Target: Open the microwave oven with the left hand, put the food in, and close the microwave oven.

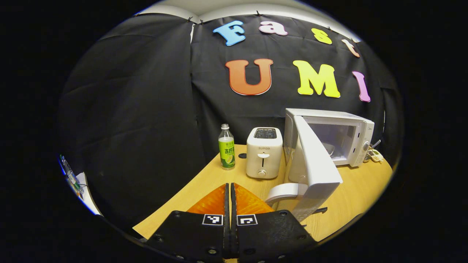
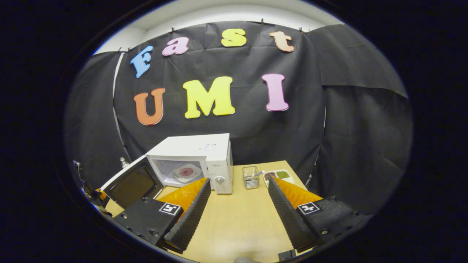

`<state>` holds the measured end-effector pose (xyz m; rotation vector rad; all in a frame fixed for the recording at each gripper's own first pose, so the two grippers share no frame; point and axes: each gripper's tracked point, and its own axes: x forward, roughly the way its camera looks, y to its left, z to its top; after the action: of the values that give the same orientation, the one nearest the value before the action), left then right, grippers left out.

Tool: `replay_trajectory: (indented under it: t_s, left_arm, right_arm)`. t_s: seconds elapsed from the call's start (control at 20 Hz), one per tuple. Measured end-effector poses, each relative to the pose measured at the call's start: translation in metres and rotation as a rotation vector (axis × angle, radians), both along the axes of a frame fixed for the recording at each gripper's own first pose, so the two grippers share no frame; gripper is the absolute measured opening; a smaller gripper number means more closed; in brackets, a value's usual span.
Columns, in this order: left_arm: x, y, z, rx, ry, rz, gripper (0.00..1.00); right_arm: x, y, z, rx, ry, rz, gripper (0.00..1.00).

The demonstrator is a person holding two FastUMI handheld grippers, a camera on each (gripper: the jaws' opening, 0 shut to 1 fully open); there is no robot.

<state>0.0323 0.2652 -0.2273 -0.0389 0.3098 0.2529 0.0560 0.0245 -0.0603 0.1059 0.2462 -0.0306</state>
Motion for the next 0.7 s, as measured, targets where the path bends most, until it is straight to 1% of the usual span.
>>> replay_trajectory:
  t_s: [0.05, 0.2, 0.3, 0.45, 0.5, 0.6, 0.65, 0.7]
  left_arm:
    - [0.002, -0.007, 0.002, -0.015, -0.011, -0.016, 0.00]
    - [0.002, -0.015, -0.003, 0.028, 0.003, -0.049, 0.00]
    - [0.001, -0.025, 0.002, 0.018, -0.004, -0.077, 0.00]
    - [-0.001, -0.046, -0.001, 0.033, -0.006, -0.110, 0.00]
    - [0.000, -0.056, -0.001, 0.029, -0.008, -0.132, 0.00]
    - [-0.001, -0.079, 0.000, 0.033, -0.012, -0.182, 0.00]
    - [0.004, -0.091, 0.003, 0.041, -0.018, -0.209, 0.00]
    - [0.006, -0.105, 0.006, 0.049, -0.026, -0.235, 0.00]
  right_arm:
    - [-0.003, 0.001, 0.003, -0.001, -0.011, -0.004, 1.00]
    - [-0.012, 0.007, 0.000, -0.004, -0.003, -0.003, 1.00]
    - [-0.017, 0.014, -0.004, -0.005, 0.013, 0.005, 1.00]
    - [-0.022, 0.017, -0.003, 0.005, 0.010, 0.007, 1.00]
    - [-0.022, 0.018, -0.004, 0.016, 0.011, 0.009, 0.92]
    - [-0.022, 0.019, -0.004, 0.024, 0.014, 0.014, 0.92]
    - [-0.021, 0.018, -0.004, 0.024, 0.014, 0.016, 1.00]
    - [-0.020, 0.016, -0.003, 0.023, 0.012, 0.018, 1.00]
